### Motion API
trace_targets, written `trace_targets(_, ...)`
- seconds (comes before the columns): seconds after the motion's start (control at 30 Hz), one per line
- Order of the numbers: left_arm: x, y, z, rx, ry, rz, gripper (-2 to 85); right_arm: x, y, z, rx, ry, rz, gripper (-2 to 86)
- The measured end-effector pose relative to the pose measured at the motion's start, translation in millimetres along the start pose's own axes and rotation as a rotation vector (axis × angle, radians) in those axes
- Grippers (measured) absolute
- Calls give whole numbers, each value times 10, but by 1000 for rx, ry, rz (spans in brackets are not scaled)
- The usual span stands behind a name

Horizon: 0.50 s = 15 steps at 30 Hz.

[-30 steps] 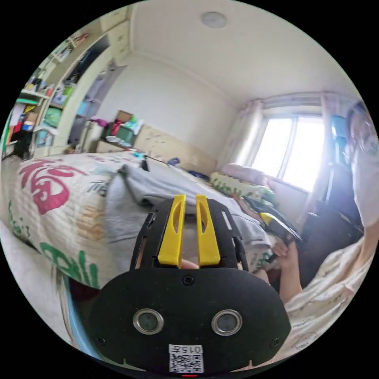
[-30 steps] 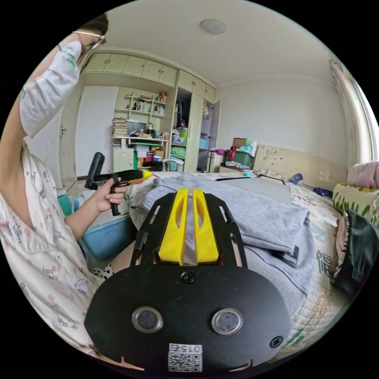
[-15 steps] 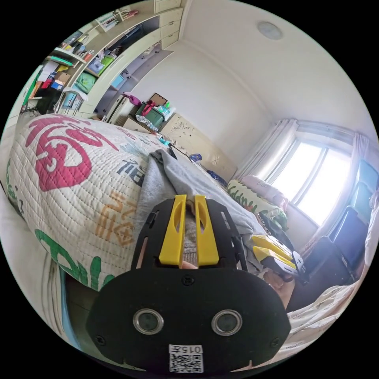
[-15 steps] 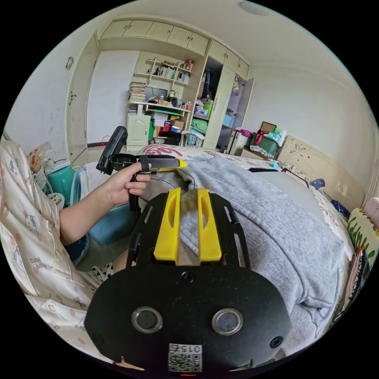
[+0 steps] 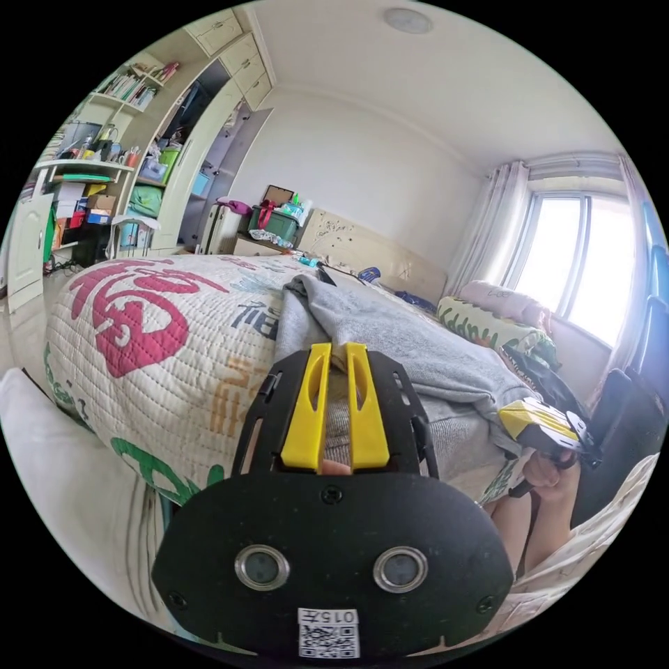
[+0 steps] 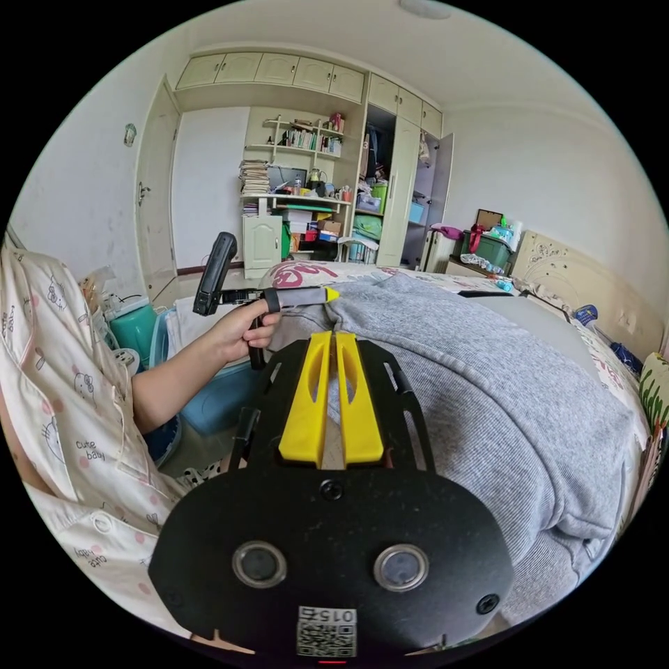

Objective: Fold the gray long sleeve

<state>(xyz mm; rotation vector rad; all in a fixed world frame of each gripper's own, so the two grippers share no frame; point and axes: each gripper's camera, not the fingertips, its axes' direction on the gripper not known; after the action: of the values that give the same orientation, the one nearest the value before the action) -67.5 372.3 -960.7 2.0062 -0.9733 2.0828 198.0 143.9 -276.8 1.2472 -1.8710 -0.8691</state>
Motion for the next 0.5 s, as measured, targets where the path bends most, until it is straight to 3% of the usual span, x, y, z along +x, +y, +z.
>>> trace_targets(0.23,294,-173,37,-14,-58,39,50,182,-164,-237,9,28,-1,29)
trace_targets(0.5,573,-504,-291,31,-157,46,70,748,-20,-1490,182,120,34,53)
